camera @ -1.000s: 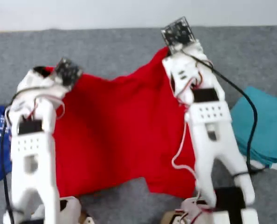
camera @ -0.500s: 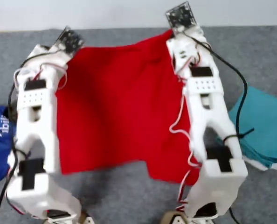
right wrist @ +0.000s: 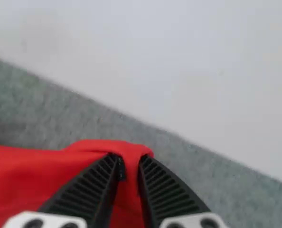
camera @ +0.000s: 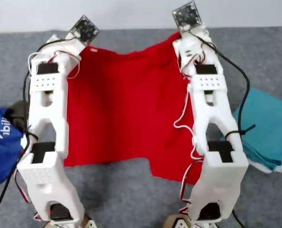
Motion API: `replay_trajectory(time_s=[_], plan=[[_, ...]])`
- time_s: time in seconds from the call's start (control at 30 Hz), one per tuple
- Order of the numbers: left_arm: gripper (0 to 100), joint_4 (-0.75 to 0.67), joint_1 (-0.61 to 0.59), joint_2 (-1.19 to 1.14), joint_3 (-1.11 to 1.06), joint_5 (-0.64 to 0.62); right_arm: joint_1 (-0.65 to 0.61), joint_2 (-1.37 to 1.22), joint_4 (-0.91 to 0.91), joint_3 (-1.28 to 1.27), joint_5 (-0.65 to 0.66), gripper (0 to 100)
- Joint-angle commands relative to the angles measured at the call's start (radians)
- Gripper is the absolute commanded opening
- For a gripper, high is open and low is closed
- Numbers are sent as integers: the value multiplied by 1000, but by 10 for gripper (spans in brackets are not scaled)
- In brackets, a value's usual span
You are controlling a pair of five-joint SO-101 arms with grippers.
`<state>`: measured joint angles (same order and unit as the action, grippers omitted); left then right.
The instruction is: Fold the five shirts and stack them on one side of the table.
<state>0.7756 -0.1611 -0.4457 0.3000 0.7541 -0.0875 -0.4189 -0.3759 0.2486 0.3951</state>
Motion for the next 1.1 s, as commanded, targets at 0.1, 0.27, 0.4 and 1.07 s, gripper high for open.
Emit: replay_trajectory(time_s=[0.1, 0.27, 0.4, 1.07], plan=[[5, 425, 8, 11, 120, -6, 19, 130, -318, 64, 5, 9], [5, 644, 14, 11, 159, -5, 15, 223, -570, 64, 8, 9], [5, 773, 14, 11, 185, 28, 15, 274, -739, 64, 8, 9], [4, 980, -12, 244, -237, 368, 18, 452, -1422, 28, 9, 9]])
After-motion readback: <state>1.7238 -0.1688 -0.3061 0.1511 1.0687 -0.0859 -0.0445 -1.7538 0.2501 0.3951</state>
